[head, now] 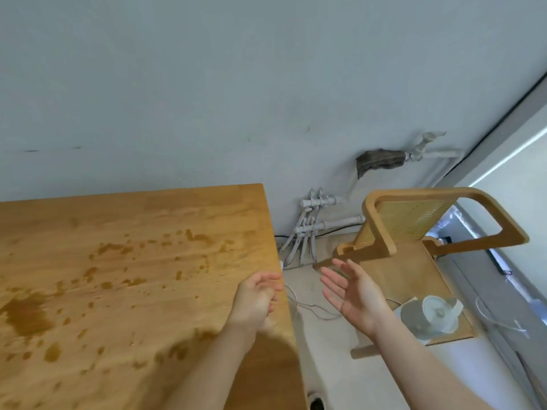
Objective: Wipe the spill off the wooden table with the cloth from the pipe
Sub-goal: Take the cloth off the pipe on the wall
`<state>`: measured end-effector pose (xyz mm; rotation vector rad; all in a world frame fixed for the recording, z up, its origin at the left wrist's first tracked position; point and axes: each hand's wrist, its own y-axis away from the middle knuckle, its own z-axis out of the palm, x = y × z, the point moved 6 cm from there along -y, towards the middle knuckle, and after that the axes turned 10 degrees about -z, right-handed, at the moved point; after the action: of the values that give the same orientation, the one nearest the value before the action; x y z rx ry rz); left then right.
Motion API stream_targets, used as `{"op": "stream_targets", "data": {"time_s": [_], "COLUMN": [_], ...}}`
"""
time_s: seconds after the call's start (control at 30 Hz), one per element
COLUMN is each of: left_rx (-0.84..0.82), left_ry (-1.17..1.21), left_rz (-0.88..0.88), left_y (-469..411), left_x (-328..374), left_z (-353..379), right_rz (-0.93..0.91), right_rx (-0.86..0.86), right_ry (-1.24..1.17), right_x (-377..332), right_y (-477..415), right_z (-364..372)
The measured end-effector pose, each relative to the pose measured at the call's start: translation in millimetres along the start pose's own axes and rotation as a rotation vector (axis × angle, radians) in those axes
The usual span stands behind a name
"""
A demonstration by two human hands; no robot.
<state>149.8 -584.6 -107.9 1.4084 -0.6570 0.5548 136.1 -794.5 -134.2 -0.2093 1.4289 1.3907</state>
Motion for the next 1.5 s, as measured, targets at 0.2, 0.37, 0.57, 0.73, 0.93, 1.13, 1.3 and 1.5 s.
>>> {"op": "stream_targets", "data": {"time_s": [0.2,0.37,0.57,0.73,0.93,1.13,1.3,1.5], "left_rx": [0.001,-0.053,-0.034,0.037,0.114,0.123,0.051,0.019], "left_ry": [0.226,0.133,-0.059,-0.259,-0.532,-0.608,-0.471,-0.347], "left_rz": [0.065,0.056,0.149,0.245,0.299,0.251,0.145,0.036], "left_y": [-4.3,-20.8,-57.2,-141.0,-261.3,-365.0,-427.9,-466.8], "left_x": [36.3,62.0,101.9,148.5,181.9,213.0,223.2,209.0], "left_z": [68.4,125.5,206.2,279.6,352.3,382.5,414.0,427.6], "right_rz": [0.010,-0.073,-0.113,-0.094,-0.054,-0.026,-0.050,-0.039], "right_rx": [-0.131,-0.017,0.017,-0.008,-0.054,-0.024,0.091,-0.023], "right_ry": [-0.424,-0.537,-0.461,-0.419,-0.316,-0.211,-0.125,-0.179], "right_x": [-72.7,-120.0,-169.5,-222.0,-259.4,-275.3,-275.4,-280.4], "right_y": [-44.1,-72.8,-131.1,-216.7,-360.7,-475.6,-543.3,-563.3], "right_z": [-49.3,-77.5,-107.1,-113.4,-106.3,-100.3,-120.1,-119.5]}}
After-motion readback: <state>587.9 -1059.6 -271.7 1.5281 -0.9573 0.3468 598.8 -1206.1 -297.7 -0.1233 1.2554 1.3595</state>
